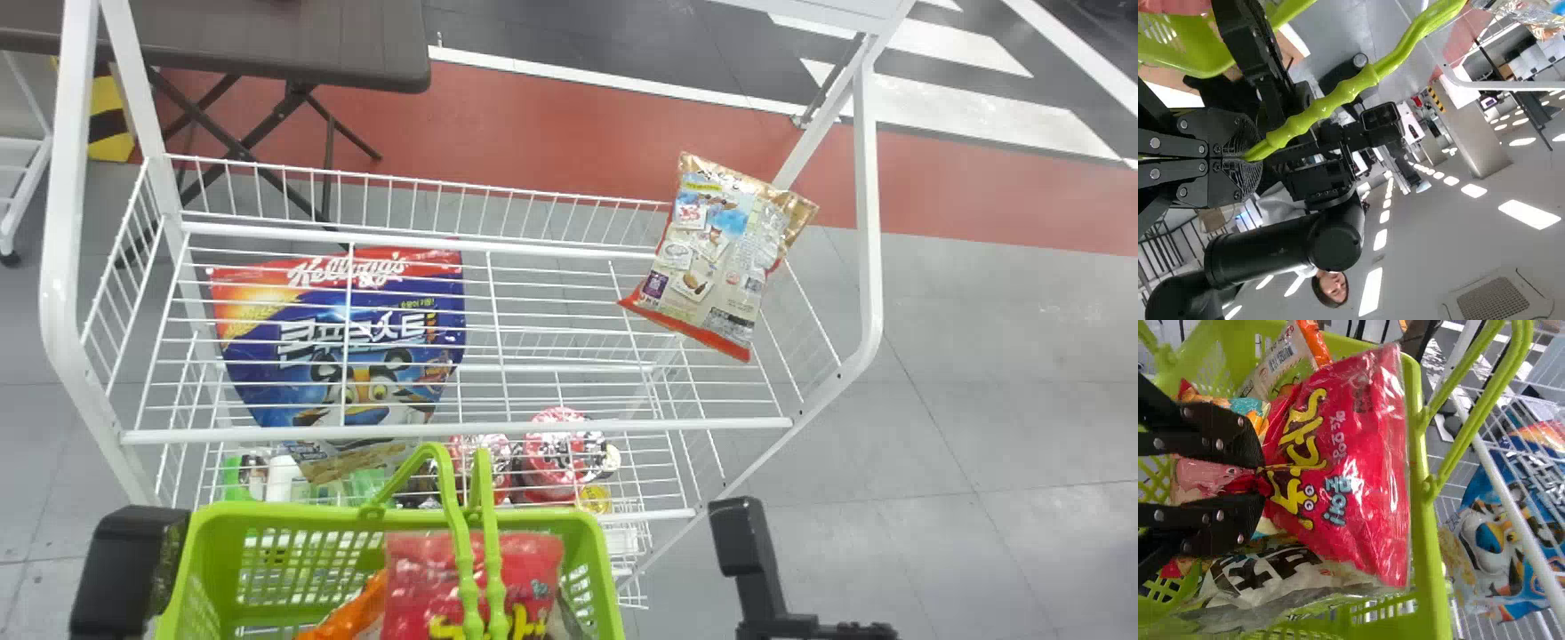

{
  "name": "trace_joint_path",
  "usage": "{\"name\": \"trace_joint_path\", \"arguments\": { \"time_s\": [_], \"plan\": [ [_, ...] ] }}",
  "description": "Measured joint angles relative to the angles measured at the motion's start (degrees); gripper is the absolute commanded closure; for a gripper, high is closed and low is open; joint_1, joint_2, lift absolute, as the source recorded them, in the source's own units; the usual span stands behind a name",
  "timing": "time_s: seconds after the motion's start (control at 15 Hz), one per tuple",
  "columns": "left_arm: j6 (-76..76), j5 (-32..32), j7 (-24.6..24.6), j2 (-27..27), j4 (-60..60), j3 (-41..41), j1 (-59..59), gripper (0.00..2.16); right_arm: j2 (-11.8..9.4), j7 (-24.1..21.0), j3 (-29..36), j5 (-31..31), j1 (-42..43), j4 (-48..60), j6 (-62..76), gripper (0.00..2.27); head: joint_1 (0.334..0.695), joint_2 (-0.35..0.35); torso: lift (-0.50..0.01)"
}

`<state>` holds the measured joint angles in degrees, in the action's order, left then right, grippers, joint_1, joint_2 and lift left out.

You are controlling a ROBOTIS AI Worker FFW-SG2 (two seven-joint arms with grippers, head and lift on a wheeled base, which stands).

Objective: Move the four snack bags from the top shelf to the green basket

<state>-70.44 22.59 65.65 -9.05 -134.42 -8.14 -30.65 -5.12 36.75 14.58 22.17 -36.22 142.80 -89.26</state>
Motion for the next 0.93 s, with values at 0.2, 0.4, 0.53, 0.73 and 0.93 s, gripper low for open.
{"name": "trace_joint_path", "arguments": {
  "time_s": [0.2,0.4,0.53,0.73,0.93],
  "plan": [
    [0.49,-0.01,0.07,0.0,-0.66,0.6,-1.02,2.08,0.18,0.18,5.04,0.0,-0.17,4.29,0.0,0.05,0.695,-0.35,0.0],
    [0.52,-0.02,0.02,0.0,-0.97,0.75,-1.2,2.08,0.38,4.62,10.75,1.64,0.61,6.85,0.0,0.06,0.695,-0.35,0.0],
    [0.52,-0.05,-0.03,0.0,-1.06,0.67,-1.24,2.08,2.5,5.41,16.5,4.75,1.53,7.75,0.0,0.06,0.695,-0.35,0.0],
    [0.52,-0.11,-0.41,0.0,-1.18,0.06,-1.25,2.08,4.57,2.68,18.75,2.46,2.48,5.3,5.61,0.07,0.695,-0.35,0.0],
    [0.52,-0.33,-0.44,0.0,-1.09,0.02,-1.25,2.08,4.68,-6.29,14.49,-5.09,6.49,-2.56,31.04,0.07,0.695,-0.35,0.0]
  ]
}}
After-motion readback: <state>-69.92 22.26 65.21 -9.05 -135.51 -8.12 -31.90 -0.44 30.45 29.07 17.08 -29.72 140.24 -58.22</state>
